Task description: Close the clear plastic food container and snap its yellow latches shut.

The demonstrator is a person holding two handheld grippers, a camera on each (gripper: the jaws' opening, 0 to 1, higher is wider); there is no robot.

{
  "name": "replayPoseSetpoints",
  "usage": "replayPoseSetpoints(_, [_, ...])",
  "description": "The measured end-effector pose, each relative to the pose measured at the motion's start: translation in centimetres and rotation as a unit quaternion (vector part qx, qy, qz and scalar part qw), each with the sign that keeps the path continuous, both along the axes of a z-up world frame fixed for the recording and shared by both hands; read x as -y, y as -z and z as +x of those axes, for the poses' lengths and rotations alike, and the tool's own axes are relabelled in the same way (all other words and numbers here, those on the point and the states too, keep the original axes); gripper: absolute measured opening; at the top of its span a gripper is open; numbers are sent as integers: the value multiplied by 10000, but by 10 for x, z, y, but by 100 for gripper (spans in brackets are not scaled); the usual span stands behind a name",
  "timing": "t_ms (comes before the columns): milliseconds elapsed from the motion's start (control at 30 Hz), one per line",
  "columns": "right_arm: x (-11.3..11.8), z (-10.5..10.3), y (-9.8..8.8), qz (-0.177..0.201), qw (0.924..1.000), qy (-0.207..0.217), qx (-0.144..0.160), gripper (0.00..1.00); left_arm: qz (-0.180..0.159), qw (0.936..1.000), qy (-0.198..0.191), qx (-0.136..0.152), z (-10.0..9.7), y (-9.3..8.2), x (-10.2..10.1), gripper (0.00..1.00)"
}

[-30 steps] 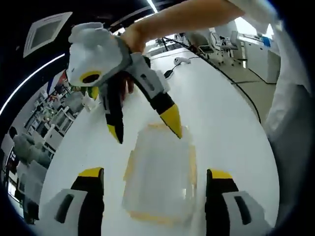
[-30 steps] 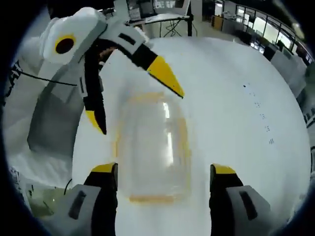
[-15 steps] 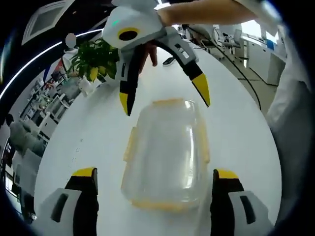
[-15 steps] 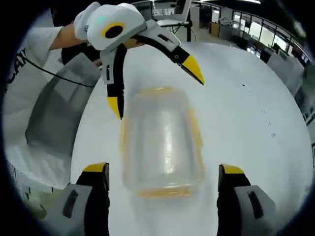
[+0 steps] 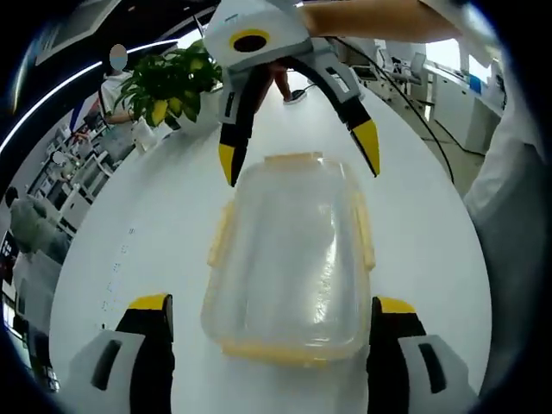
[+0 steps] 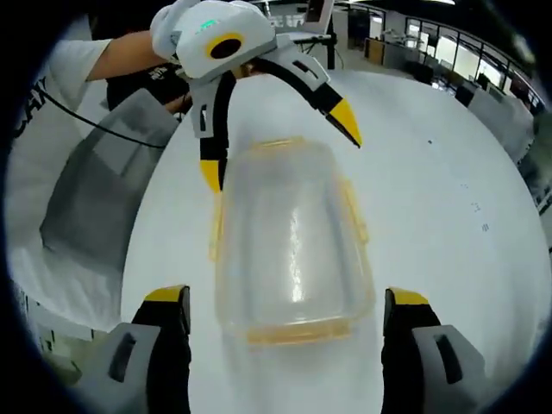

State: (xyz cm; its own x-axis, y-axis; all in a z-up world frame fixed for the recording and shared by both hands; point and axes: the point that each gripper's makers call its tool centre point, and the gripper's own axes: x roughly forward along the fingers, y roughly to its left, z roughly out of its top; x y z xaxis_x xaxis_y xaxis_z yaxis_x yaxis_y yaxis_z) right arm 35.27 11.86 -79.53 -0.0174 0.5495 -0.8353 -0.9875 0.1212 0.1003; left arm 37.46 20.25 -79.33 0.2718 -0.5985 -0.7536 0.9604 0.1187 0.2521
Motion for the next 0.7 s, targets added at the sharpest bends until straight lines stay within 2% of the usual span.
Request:
replayPoseSetpoints(200, [0,-2,5,-15,10000,19,-7,90,115,9999,-50,-83,-1,8,-3,90])
replayPoseSetpoints(600, [2,-2,9,-62,10000,35,26,86,165,9997,63,-148,-5,13,-1,82])
replayPoseSetpoints(700, [2,3,9,-73,9998,71,155,78,168,9997,88,-161,-6,13,-1,81])
